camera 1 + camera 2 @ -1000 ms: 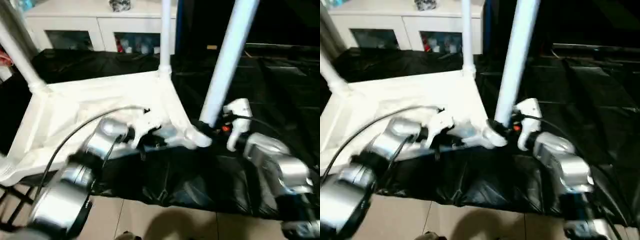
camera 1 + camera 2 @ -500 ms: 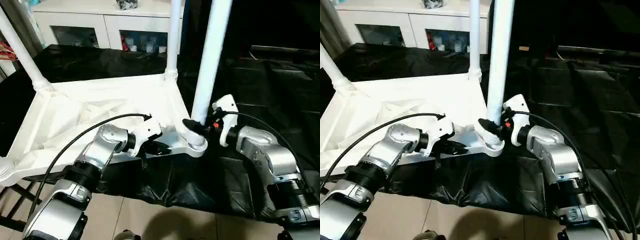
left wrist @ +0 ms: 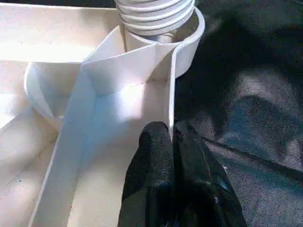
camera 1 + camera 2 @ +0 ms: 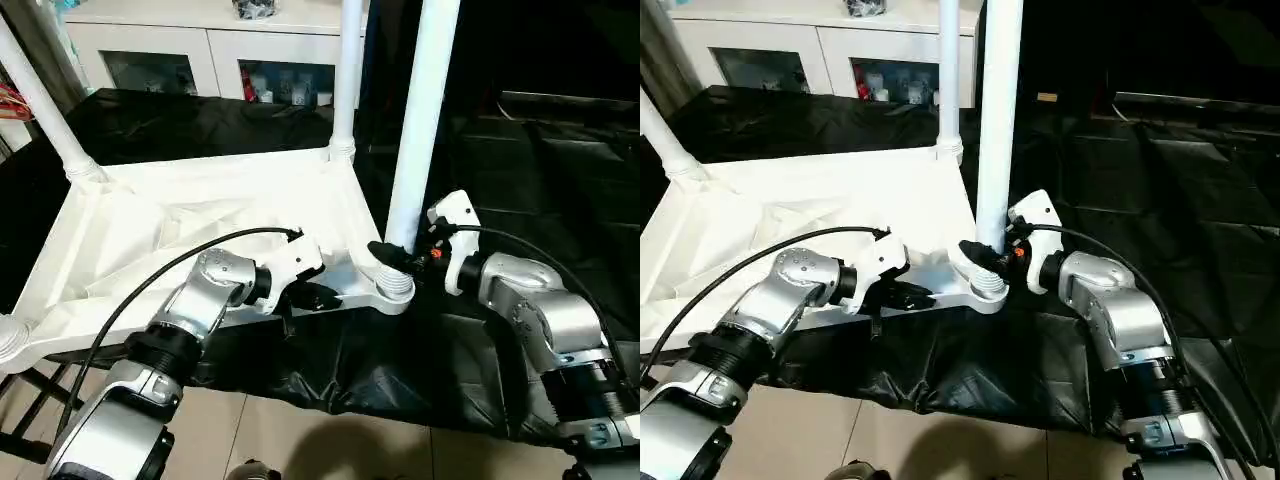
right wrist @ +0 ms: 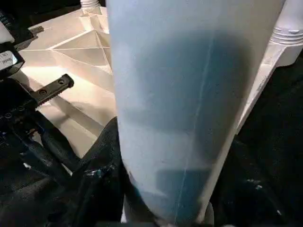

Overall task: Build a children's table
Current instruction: Insert table leg to table base

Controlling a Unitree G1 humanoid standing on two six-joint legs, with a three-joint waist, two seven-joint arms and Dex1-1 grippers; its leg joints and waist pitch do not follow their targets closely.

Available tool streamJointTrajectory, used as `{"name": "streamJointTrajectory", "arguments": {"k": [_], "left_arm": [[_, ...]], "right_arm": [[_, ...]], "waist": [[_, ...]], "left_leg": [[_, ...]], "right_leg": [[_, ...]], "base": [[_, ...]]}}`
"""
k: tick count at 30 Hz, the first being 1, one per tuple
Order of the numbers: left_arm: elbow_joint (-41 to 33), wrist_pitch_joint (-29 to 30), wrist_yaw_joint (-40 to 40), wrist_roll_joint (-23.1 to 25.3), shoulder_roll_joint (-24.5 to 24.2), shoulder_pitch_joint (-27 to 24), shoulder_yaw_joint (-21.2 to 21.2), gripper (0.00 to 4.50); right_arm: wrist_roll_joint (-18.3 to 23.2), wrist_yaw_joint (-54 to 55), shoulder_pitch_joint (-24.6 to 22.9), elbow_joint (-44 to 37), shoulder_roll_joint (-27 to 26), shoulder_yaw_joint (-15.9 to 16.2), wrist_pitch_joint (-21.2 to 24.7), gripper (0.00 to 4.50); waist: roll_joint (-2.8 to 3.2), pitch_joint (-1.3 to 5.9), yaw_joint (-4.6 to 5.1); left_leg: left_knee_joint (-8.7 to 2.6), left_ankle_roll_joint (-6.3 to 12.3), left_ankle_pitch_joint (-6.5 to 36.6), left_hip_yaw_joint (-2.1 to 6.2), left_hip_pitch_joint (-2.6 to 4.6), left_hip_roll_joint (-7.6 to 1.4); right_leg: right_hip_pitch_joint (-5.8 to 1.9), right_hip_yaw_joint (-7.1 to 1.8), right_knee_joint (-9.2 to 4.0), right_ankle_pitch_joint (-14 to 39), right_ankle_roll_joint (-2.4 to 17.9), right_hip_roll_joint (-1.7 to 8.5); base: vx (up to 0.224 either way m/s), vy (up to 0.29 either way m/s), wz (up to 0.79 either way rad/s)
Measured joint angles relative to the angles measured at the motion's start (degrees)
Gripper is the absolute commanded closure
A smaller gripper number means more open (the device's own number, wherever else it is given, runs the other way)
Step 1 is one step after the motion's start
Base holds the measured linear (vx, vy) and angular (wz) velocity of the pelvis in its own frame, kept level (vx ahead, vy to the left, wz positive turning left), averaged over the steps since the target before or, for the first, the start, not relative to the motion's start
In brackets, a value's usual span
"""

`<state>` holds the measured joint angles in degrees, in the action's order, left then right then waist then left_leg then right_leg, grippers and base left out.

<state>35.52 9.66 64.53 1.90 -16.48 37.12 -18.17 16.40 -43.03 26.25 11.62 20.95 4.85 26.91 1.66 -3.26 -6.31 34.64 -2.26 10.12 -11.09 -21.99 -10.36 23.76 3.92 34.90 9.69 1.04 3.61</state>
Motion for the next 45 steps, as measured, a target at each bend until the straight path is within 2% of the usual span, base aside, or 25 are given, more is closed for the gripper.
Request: {"name": "streamJointTrajectory", "arguments": {"k": [10,21,25,28,40,45], "left_arm": [[-0.6,0.3,0.1,-0.1,0.0,-0.3,0.1,4.50],[-0.6,0.5,0.1,-0.2,0.0,-0.3,0.1,4.50],[-0.6,0.5,0.0,-0.2,0.0,-0.3,0.1,4.50],[-0.6,0.6,-0.4,-0.2,0.3,-0.3,0.2,4.50],[0.1,0.6,-1.2,-0.1,1.1,-0.2,0.2,4.50],[0.4,0.5,-1.3,-0.1,1.2,-0.1,0.2,4.50]], "right_arm": [[0.1,-0.5,-1.6,-1.9,0.5,0.1,1.8,2.61],[0.2,0.1,-1.6,-1.1,-0.2,-0.4,1.4,2.61],[1.5,0.7,-2.4,-0.7,-1.3,-2.3,1.4,2.61],[4.6,2.5,-4.6,0.3,-3.7,-6.6,0.5,2.61],[7.3,3.7,-9.5,0.9,-7.0,-10.2,-5.9,2.61],[7.7,3.9,-11.4,0.5,-7.5,-10.5,-8.2,2.61]], "waist": [[-0.02,-0.01,-0.02],[-0.02,-0.01,0.02],[-0.01,-0.01,-0.01],[0.01,0.00,-0.05],[0.14,0.08,-0.10],[0.19,0.11,-0.08]], "left_leg": [[0.00,0.00,0.0,-0.01,-0.01,0.01],[0.00,0.00,0.0,-0.01,0.00,0.01],[0.00,0.00,0.0,-0.01,0.00,0.01],[0.00,0.00,0.0,-0.01,0.00,0.02],[-0.01,0.00,0.0,0.00,0.08,0.03],[-0.01,0.00,0.0,0.01,0.11,0.03]], "right_leg": [[0.01,-0.02,0.00,0.0,0.0,0.00],[0.00,-0.02,0.00,0.0,0.0,0.00],[0.00,-0.02,0.00,0.0,0.0,0.00],[0.01,-0.03,-0.01,0.0,0.0,0.01],[-0.07,-0.01,-0.03,0.0,0.0,0.02],[-0.12,-0.01,-0.05,0.0,0.0,0.02]], "base": [[0.000,0.000,0.00],[0.000,0.000,0.00],[0.000,0.000,0.00],[0.000,0.000,0.00],[0.000,0.000,0.00],[0.000,0.000,0.00]]}}
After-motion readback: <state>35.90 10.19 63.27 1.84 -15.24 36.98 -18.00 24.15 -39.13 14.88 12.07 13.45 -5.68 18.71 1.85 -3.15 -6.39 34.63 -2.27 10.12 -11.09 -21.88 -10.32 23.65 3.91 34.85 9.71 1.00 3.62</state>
